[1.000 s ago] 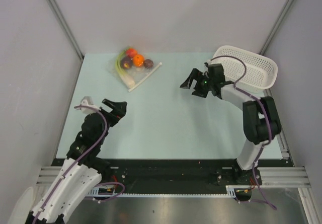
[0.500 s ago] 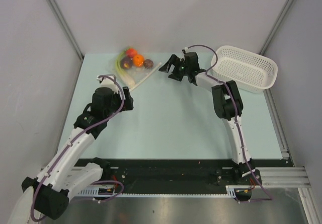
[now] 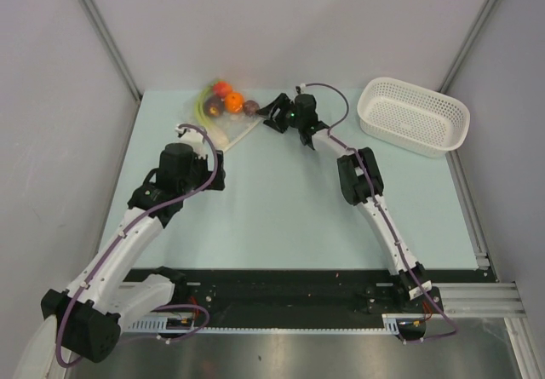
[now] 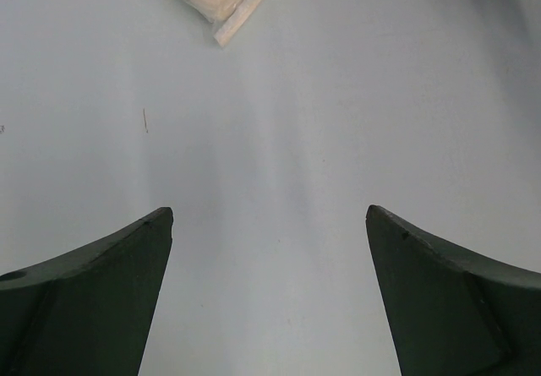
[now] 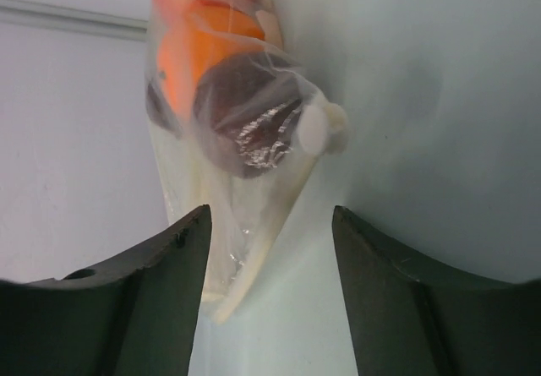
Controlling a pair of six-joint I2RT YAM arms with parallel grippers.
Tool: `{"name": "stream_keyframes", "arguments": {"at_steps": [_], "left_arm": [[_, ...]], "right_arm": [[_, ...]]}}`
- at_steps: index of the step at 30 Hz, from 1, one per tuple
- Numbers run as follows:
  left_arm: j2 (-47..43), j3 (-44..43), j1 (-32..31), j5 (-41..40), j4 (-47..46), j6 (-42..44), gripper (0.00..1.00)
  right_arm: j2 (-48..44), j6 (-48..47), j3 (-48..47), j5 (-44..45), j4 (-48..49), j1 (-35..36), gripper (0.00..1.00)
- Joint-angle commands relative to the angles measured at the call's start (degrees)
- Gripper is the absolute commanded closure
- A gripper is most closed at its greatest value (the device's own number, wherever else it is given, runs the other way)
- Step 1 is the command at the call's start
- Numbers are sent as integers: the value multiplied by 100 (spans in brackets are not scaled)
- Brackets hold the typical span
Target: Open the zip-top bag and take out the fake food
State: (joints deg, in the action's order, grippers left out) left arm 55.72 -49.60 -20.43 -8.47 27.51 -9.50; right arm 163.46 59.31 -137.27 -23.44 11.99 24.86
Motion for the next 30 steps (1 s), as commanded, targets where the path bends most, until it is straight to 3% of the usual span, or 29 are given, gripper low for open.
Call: {"name": "stream_keyframes", "arguments": {"at_steps": [1,6,7,10,13,18,20,22,24,30], "left_arm": [[-18,-172,56,82,-114,238,0],[-18,-155,74,161,-193,282,0],[-35,-155,74,275,-210,282,0],[-53,-172,74,276,-246,247,0],[-97,-129,74,249,-325,98,0],[-97,-41,56,670,-658,-385,0],[-62,3,13,645,-790,-526,5],[244,-75,-303,601,-756,-379,6],[648,-390,-906,25,-440,-80,6],[1361,-787,-1446,-137,-290,-342,12]], "right_arm": [[353,678,-291,314,101,54,44],[415,898,-282,200,400,28,70],[406,959,-274,156,418,19,80],[328,1109,-186,-169,628,-51,100],[-85,1092,313,-459,804,-113,100],[-1444,986,2579,-811,1384,-192,100],[-1798,916,3134,-1143,1429,-184,100],[-2332,985,4196,-1311,1804,-140,100],[-2738,1091,5309,-1356,2297,-70,100],[-3908,134,6132,-1523,1289,282,100]]}}
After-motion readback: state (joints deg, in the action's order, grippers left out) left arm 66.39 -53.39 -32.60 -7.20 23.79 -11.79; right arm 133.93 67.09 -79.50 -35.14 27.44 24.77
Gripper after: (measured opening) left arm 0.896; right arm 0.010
